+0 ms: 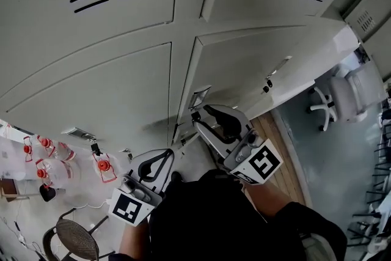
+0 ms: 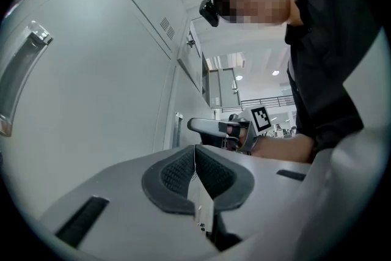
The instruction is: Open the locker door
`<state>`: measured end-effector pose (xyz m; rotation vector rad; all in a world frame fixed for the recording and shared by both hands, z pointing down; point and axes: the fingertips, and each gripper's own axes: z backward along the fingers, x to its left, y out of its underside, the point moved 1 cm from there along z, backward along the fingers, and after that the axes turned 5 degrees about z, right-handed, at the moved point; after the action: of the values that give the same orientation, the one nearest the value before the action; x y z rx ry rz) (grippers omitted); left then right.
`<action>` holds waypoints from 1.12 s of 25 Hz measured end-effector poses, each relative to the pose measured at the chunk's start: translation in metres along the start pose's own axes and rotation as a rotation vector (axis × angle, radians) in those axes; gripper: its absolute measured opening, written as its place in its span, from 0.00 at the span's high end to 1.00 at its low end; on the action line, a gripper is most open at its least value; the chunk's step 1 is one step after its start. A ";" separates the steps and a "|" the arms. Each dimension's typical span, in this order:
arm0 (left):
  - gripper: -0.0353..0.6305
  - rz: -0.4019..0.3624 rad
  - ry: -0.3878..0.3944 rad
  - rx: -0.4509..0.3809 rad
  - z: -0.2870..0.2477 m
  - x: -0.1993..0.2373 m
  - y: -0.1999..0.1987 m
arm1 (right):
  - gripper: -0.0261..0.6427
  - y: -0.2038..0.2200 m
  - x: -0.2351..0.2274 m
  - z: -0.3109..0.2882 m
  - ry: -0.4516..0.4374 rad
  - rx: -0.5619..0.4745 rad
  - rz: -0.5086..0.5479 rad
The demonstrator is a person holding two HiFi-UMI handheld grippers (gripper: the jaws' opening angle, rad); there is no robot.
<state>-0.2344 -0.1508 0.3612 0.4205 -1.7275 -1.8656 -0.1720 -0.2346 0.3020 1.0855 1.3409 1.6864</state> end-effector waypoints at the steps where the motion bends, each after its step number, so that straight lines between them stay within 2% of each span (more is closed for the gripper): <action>1: 0.92 0.001 0.013 -0.001 0.000 0.000 0.000 | 0.77 0.000 -0.001 -0.002 0.010 0.005 0.004; 13: 0.92 0.037 0.111 0.012 0.004 -0.007 0.012 | 0.77 0.008 -0.009 -0.019 0.089 0.090 0.022; 28: 0.92 0.065 0.113 -0.009 0.008 0.003 0.013 | 0.77 0.019 -0.013 -0.026 0.125 0.134 0.015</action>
<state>-0.2388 -0.1468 0.3757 0.4524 -1.6381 -1.7688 -0.1911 -0.2604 0.3157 1.0821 1.5473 1.7194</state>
